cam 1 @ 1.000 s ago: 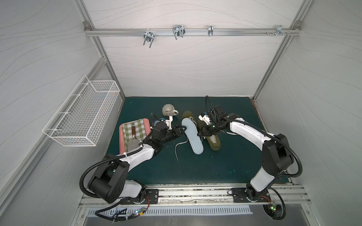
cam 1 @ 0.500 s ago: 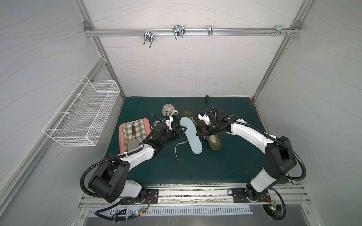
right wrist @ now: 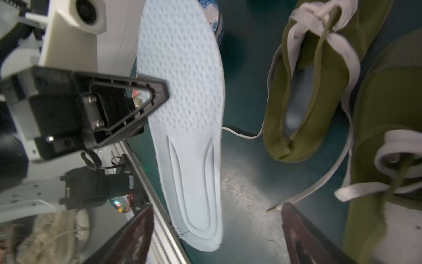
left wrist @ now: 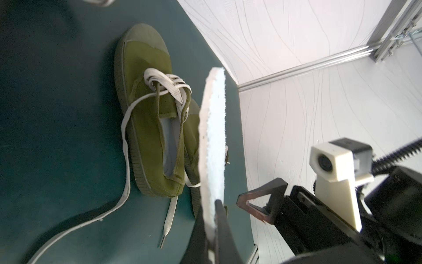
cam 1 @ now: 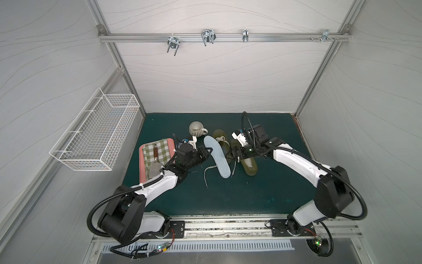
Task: Insert the insole into the shoe
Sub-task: Adjust the insole.
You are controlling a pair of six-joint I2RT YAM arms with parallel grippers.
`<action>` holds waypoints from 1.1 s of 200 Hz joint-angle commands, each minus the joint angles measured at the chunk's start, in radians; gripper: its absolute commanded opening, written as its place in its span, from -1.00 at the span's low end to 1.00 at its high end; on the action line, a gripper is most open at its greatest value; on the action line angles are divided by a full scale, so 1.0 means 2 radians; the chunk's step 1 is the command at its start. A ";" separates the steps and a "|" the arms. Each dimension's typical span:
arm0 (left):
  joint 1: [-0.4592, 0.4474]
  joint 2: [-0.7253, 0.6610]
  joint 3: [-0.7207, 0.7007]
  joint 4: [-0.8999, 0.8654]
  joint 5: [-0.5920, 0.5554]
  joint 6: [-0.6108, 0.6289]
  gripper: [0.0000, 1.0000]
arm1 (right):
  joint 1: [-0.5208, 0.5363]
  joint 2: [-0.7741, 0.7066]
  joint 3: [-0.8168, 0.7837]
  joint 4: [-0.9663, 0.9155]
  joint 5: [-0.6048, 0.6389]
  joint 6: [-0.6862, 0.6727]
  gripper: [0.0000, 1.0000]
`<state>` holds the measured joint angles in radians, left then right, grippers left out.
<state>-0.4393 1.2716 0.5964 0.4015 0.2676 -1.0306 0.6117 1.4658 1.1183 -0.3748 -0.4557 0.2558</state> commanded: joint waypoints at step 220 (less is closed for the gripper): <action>0.018 -0.091 -0.013 -0.124 -0.105 -0.094 -1.00 | 0.141 0.102 0.029 0.136 0.090 -0.032 0.98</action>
<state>-0.4122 1.0988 0.5713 0.1024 0.0605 -1.1870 0.8688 1.6627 1.2072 -0.1299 -0.3103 0.2119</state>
